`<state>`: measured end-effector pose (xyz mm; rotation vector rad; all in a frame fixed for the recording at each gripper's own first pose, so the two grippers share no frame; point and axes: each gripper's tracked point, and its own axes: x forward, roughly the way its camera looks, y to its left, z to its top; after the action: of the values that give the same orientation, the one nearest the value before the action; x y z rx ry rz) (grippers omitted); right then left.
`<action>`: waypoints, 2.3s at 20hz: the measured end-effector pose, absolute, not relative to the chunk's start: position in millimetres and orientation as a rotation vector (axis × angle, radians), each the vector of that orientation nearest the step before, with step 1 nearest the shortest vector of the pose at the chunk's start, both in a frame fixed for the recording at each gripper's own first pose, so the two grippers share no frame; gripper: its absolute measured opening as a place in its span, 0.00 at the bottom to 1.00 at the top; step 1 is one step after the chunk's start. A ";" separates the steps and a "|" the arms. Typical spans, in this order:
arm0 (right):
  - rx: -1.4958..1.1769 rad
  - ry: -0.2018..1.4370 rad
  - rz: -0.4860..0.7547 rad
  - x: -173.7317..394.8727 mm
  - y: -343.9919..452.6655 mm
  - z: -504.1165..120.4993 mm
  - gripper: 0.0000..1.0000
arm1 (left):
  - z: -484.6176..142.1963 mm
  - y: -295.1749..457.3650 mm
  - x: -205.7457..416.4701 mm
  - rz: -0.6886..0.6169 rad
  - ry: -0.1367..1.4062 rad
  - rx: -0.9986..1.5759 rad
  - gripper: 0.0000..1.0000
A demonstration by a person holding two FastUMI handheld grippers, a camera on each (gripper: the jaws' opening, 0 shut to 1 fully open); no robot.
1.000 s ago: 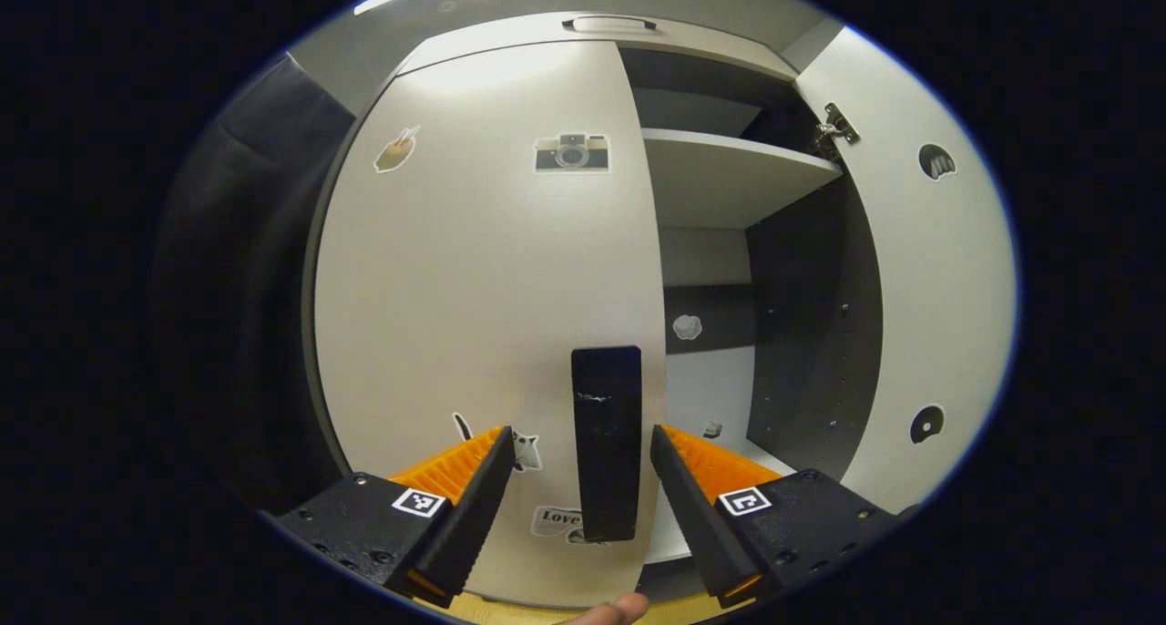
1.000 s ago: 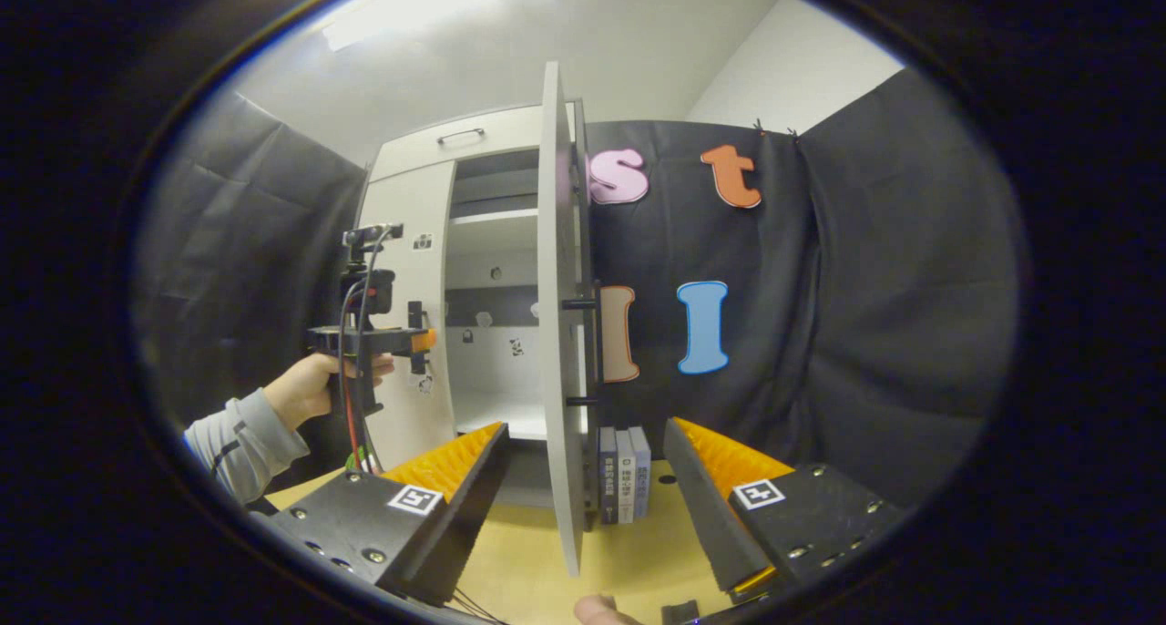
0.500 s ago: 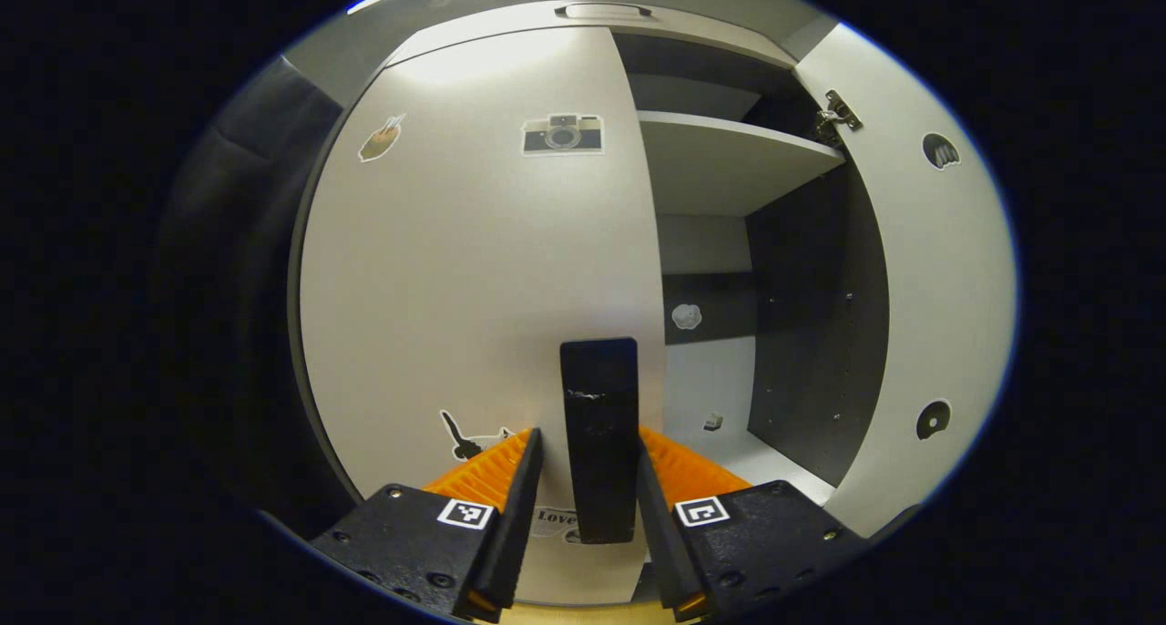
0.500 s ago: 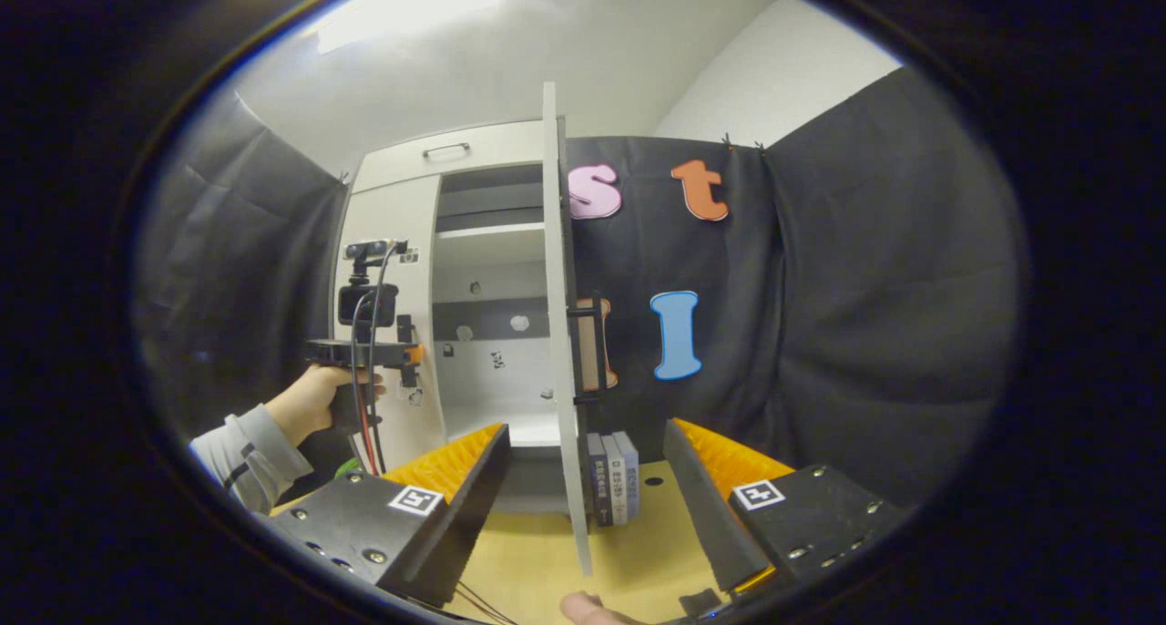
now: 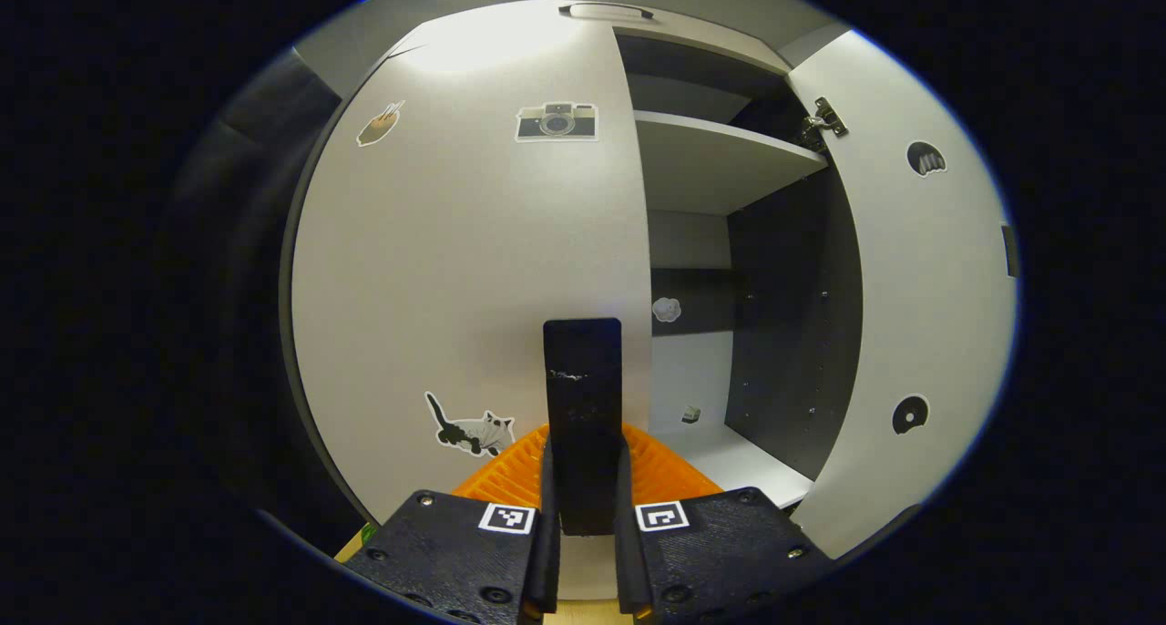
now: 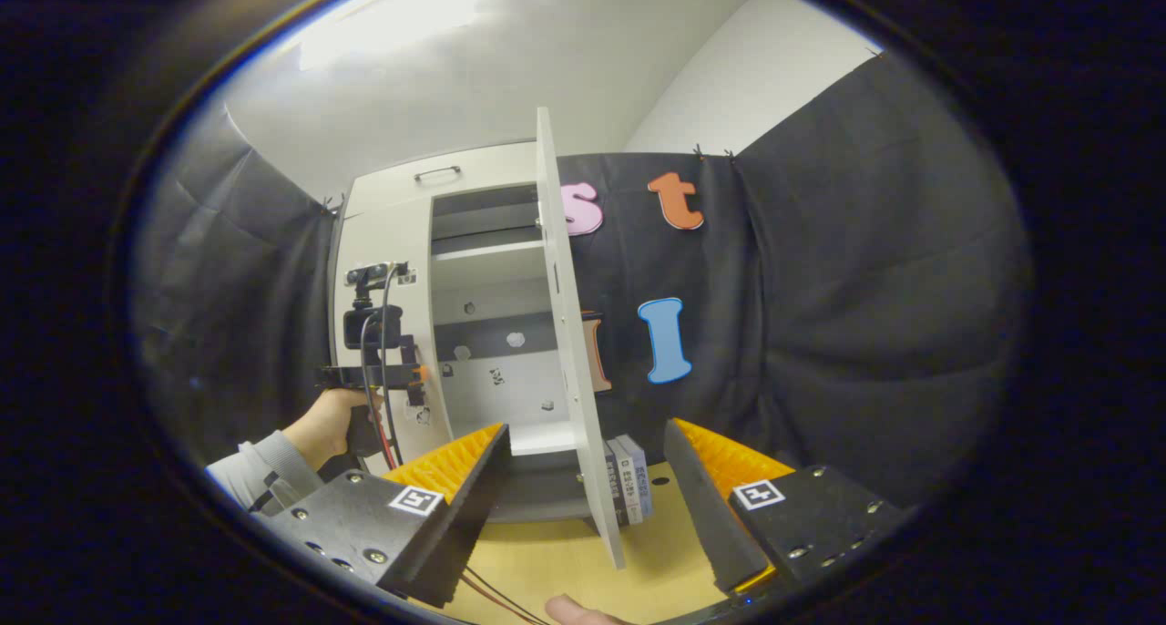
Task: Open the right door of the double-door shoe cabinet with the right hand, and open the left door with the left hand.
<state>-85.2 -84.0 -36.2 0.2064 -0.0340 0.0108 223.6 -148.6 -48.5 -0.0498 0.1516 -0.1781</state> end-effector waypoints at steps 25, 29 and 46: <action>0.165 0.039 0.037 -107.4 -45.9 -68.5 1.00 | -38.7 -60.7 91.7 -0.240 0.181 -0.056 0.24; 0.177 0.034 0.069 -109.5 -37.0 -64.8 1.00 | -40.1 -50.8 85.1 -0.225 0.179 -0.057 0.24; 0.166 0.066 0.092 -106.0 -19.0 -75.5 1.00 | -37.7 43.5 60.8 -0.091 0.151 -0.063 0.08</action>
<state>-106.0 -19.0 -75.5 0.1657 0.0665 0.0921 60.8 43.5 -37.7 -0.0632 0.1512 -0.0915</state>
